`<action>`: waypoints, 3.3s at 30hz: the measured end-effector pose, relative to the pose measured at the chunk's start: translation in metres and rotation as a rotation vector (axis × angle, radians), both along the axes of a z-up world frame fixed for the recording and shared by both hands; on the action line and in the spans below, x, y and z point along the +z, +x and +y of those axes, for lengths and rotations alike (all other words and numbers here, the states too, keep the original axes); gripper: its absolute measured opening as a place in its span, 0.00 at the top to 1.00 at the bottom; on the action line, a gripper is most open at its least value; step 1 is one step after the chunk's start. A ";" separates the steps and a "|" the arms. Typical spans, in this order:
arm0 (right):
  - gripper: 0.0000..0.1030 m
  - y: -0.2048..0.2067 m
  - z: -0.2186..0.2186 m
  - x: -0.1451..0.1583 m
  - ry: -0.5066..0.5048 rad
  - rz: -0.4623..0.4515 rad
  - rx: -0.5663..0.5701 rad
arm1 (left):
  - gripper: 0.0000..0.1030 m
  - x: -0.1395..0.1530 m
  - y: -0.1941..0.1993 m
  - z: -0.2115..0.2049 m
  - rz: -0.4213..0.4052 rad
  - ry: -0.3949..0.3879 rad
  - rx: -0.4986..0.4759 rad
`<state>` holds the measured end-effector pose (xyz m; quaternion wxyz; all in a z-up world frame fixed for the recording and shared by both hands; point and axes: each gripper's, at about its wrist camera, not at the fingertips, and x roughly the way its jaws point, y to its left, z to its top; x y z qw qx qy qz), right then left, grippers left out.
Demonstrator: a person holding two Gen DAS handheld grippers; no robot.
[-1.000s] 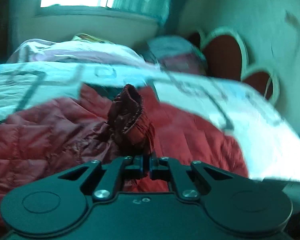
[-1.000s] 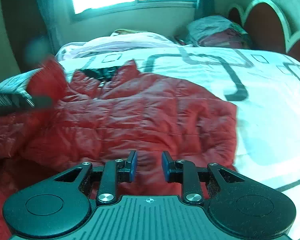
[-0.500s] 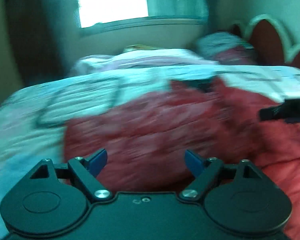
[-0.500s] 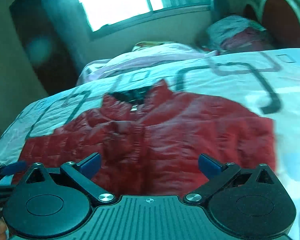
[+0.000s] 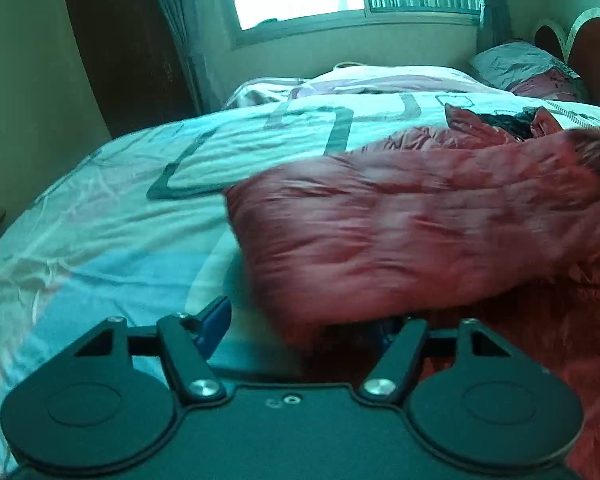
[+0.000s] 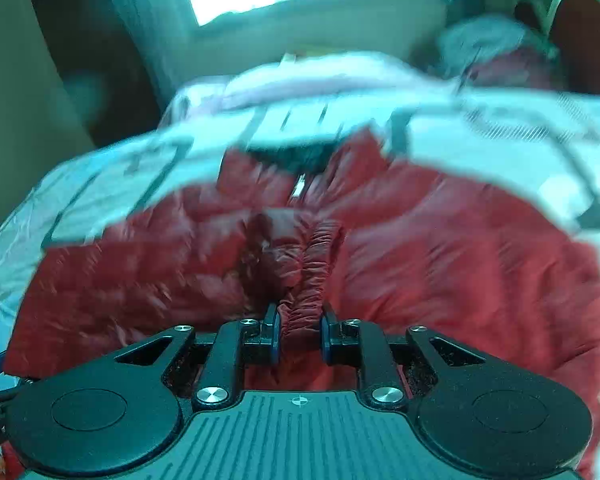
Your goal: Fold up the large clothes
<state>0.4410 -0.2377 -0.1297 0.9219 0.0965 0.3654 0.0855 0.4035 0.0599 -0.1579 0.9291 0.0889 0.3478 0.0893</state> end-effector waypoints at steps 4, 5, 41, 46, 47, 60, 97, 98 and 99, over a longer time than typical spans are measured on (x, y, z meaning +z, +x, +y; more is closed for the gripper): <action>0.83 -0.019 -0.045 0.010 -0.056 -0.017 -0.114 | 0.52 -0.005 0.004 -0.007 -0.014 0.023 -0.039; 0.83 -0.024 -0.055 0.007 -0.068 -0.006 -0.130 | 0.56 -0.007 0.006 -0.009 -0.007 0.023 -0.048; 0.43 0.011 -0.038 -0.051 -0.269 0.031 -0.167 | 0.56 -0.016 0.093 -0.018 0.048 -0.193 -0.135; 0.43 0.015 -0.050 -0.041 -0.227 0.033 -0.196 | 0.58 -0.004 0.096 -0.020 0.036 -0.184 -0.119; 0.43 0.015 -0.048 -0.044 -0.248 0.036 -0.186 | 0.58 -0.004 0.097 -0.020 0.031 -0.178 -0.111; 0.43 -0.002 -0.041 -0.016 -0.245 0.001 -0.161 | 0.56 0.005 0.091 -0.023 0.056 -0.139 -0.098; 0.43 -0.062 0.005 -0.015 -0.254 0.118 -0.190 | 0.33 0.003 0.021 -0.014 0.104 -0.123 -0.279; 0.43 -0.070 0.007 -0.013 -0.256 0.114 -0.187 | 0.33 0.005 0.017 -0.013 0.101 -0.128 -0.287; 0.43 -0.077 0.010 -0.012 -0.258 0.110 -0.183 | 0.33 0.007 0.012 -0.012 0.101 -0.133 -0.290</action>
